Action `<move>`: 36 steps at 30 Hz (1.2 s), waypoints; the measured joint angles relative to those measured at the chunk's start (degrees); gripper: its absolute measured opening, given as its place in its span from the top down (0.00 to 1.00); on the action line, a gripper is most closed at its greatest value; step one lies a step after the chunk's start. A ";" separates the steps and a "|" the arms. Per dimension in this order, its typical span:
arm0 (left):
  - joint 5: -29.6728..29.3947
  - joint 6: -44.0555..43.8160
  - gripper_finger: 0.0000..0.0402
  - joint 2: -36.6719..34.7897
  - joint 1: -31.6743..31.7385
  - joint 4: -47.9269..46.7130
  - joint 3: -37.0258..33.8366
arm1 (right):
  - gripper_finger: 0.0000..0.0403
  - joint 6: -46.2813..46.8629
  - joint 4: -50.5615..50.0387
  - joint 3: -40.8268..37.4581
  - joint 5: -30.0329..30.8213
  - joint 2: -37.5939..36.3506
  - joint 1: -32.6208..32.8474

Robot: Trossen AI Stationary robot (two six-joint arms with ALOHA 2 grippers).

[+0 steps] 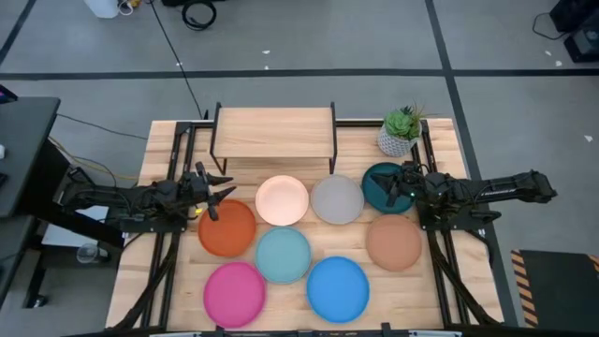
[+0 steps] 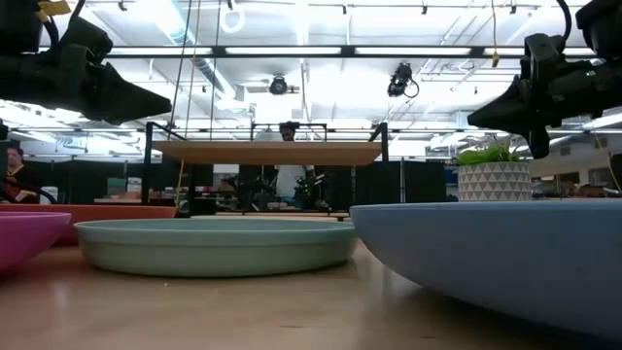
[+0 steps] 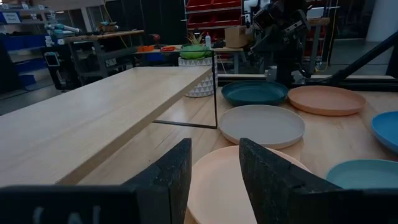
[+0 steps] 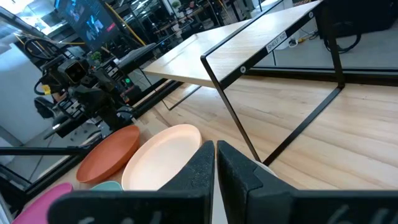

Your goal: Place and stack plates onto a shelf

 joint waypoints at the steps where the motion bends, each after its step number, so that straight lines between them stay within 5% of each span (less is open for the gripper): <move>1: 0.01 -0.08 0.65 0.02 0.00 0.03 -0.01 | 0.94 0.00 -0.01 0.00 -0.01 -0.01 0.01; 7: 1.31 -13.15 0.65 0.02 0.02 2.11 0.00 | 0.94 -18.82 -0.22 0.00 0.52 -0.01 -0.05; 13: 1.29 -12.90 0.65 0.00 0.00 4.88 -0.01 | 0.94 -25.81 0.01 -0.01 0.30 0.01 -0.05; 21: 4.20 -17.05 0.65 0.02 0.02 11.01 0.01 | 0.94 -16.57 4.23 0.00 0.29 0.01 -0.10; 27: 31.54 -1.97 0.65 0.02 -0.07 26.46 -0.02 | 0.94 -6.10 10.21 0.00 -4.82 0.01 -0.10; 29: 35.36 2.35 0.65 0.00 -0.04 29.12 -0.02 | 0.94 -3.70 11.21 0.00 -8.32 -0.01 -0.10; 32: 34.05 7.16 0.65 0.00 -0.04 31.36 -0.02 | 0.96 -0.96 10.69 0.00 -14.46 0.37 0.19; 36: 28.06 9.45 0.65 0.02 -0.01 31.77 -0.02 | 0.98 -0.22 10.77 0.03 -14.19 3.12 1.20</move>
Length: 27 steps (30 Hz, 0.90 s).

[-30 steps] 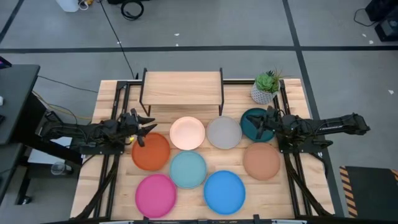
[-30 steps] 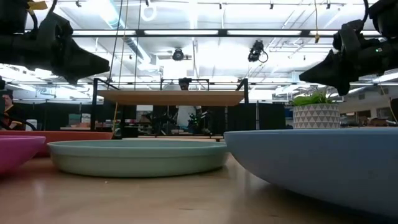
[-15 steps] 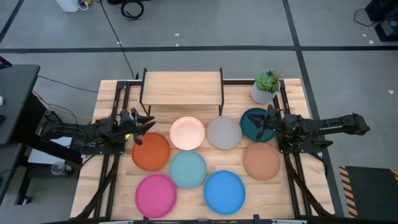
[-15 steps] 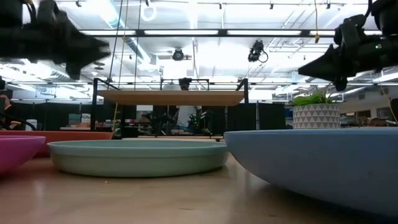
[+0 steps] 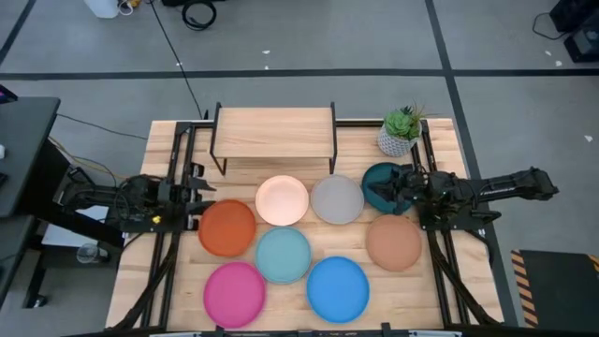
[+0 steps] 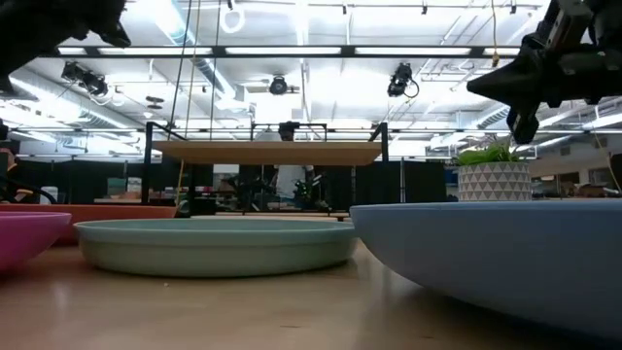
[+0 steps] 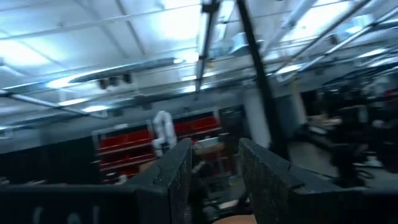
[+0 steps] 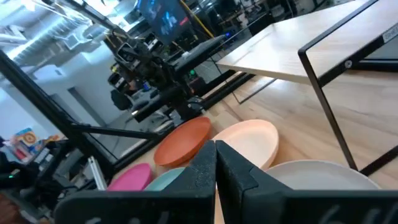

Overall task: Place and stack plates onto a shelf
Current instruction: Put the dark green plate on the shelf

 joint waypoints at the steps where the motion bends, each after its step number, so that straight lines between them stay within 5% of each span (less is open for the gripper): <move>1: -0.44 0.10 0.65 0.00 0.02 0.01 0.00 | 0.98 -0.48 0.87 0.00 0.39 0.90 0.15; 8: 6.68 1.00 0.65 -0.01 -0.04 -1.11 0.00 | 0.96 -8.86 5.08 3.47 1.22 7.62 0.23; 13: -0.17 -4.02 0.65 -0.01 -0.02 -4.78 0.13 | 0.97 -16.14 2.60 9.00 1.57 12.91 0.17; 17: -1.44 -11.51 0.65 0.59 -0.04 -23.59 6.25 | 0.97 -19.98 -0.19 14.13 1.36 18.72 0.17; 21: -2.71 -16.08 0.65 3.52 -0.02 -38.10 12.23 | 0.97 -22.11 -5.91 20.34 1.22 26.55 0.17; 27: -2.84 -16.97 0.65 9.07 -0.04 -38.76 13.88 | 0.97 -23.81 -24.41 33.49 1.12 41.18 0.47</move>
